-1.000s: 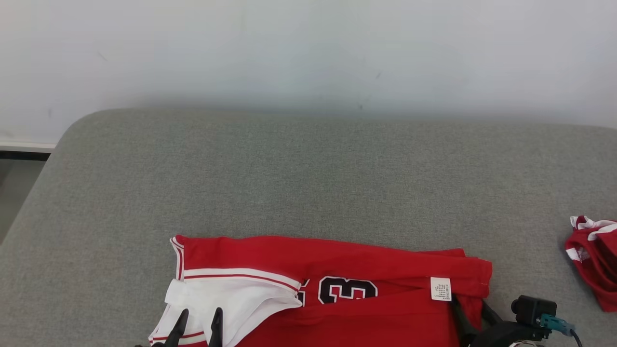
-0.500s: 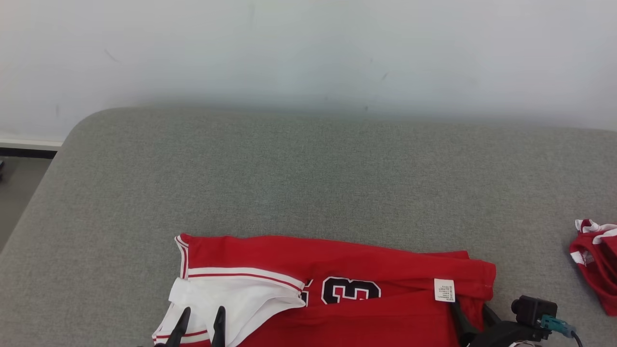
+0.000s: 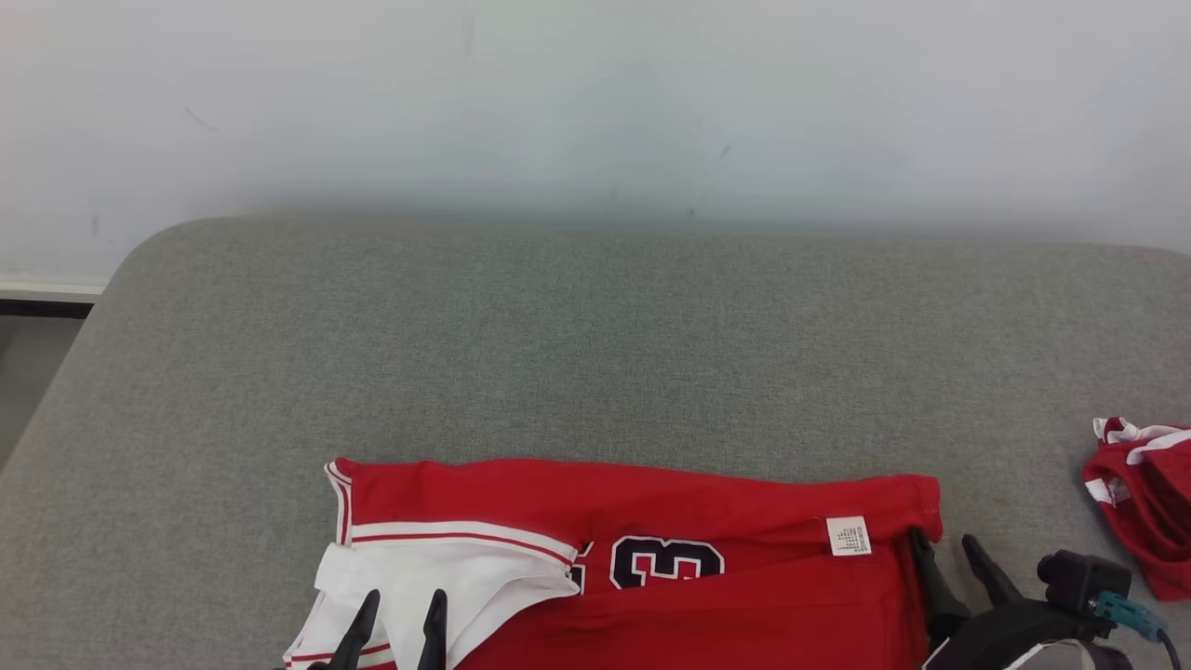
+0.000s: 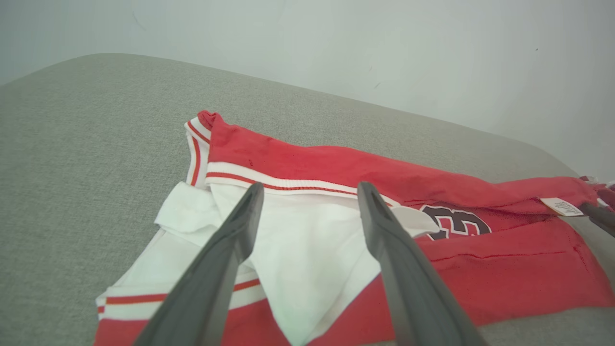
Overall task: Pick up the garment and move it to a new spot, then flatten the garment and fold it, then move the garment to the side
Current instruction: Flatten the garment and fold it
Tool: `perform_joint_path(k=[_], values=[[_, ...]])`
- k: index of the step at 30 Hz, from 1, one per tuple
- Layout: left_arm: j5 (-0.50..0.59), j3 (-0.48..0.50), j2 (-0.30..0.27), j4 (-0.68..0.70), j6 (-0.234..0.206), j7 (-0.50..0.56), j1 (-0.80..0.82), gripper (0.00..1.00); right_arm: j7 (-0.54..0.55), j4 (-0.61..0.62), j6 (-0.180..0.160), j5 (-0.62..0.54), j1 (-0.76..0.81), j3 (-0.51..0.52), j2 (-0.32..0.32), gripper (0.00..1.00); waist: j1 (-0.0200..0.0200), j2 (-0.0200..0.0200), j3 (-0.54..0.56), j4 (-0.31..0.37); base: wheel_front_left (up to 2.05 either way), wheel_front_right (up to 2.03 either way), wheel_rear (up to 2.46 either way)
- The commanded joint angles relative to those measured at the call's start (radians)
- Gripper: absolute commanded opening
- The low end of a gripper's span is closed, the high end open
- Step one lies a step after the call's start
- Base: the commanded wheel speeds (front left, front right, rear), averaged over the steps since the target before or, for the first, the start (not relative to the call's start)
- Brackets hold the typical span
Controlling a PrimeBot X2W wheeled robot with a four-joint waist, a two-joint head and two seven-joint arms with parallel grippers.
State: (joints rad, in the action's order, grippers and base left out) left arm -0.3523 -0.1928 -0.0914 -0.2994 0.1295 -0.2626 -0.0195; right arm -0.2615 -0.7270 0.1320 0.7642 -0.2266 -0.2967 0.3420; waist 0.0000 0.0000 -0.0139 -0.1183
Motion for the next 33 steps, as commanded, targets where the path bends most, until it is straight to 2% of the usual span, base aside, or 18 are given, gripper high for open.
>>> perform_joint_path(k=[1,11,16,26,27,28,29,30,31,32,33], values=[[0.002,-0.001,0.004,0.006,0.001,-0.003,-0.007,1.00,-0.003,0.010,-0.002,-0.012,0.012,0.008,-0.002,1.00,0.0000,0.0000,-0.002,0.000,0.00,0.00,0.00],[-0.005,-0.002,0.005,0.006,0.000,-0.003,0.011,1.00,-0.004,0.164,-0.002,-0.100,0.055,0.108,-0.023,1.00,0.0000,0.0000,-0.015,-0.010,0.00,0.00,0.00],[-0.008,0.000,0.003,0.002,0.000,-0.003,0.021,1.00,-0.003,0.100,-0.002,-0.123,0.029,0.126,-0.052,1.00,0.0000,0.0000,-0.032,-0.012,0.00,0.00,0.00],[-0.009,-0.012,0.011,-0.011,0.000,-0.003,0.033,1.00,0.022,-0.048,-0.002,-0.100,-0.031,0.068,-0.080,1.00,0.0000,0.0000,-0.062,-0.037,0.00,0.00,0.00],[-0.010,-0.013,0.011,-0.013,0.000,-0.003,0.032,1.00,0.031,-0.057,-0.002,-0.098,-0.028,0.054,-0.082,0.91,0.0000,0.0000,-0.063,-0.039,0.00,0.00,0.00],[-0.010,-0.014,0.011,-0.014,0.000,-0.003,0.032,1.00,0.036,-0.062,-0.002,-0.092,-0.023,0.039,-0.084,0.67,0.0000,0.0000,-0.064,-0.040,0.00,0.00,0.00],[-0.012,-0.015,0.011,-0.015,0.000,-0.003,0.032,1.00,0.039,-0.065,-0.002,-0.085,-0.020,0.027,-0.086,0.67,0.0000,0.0000,-0.064,-0.040,0.00,0.00,0.00],[-0.013,-0.014,0.011,-0.017,0.000,-0.003,0.033,1.00,0.040,-0.067,-0.002,-0.079,-0.016,0.014,-0.087,0.42,0.0000,0.0000,-0.065,-0.040,0.00,0.00,0.00],[-0.014,-0.014,0.011,-0.016,0.000,-0.003,0.035,1.00,0.041,-0.070,-0.002,-0.074,-0.011,0.000,-0.086,0.35,0.0000,0.0000,-0.066,-0.040,0.00,0.00,0.00],[-0.014,-0.014,0.011,-0.016,0.000,-0.003,0.035,1.00,0.041,-0.070,-0.002,-0.074,-0.011,0.000,-0.086,0.35,0.0000,0.0000,-0.066,-0.040,0.00,0.00,0.00],[-0.014,-0.015,0.011,-0.016,0.000,-0.003,0.037,1.00,0.042,-0.072,-0.002,-0.071,-0.007,-0.012,-0.083,0.11,0.0000,0.0000,-0.066,-0.039,0.00,0.00,0.00]])
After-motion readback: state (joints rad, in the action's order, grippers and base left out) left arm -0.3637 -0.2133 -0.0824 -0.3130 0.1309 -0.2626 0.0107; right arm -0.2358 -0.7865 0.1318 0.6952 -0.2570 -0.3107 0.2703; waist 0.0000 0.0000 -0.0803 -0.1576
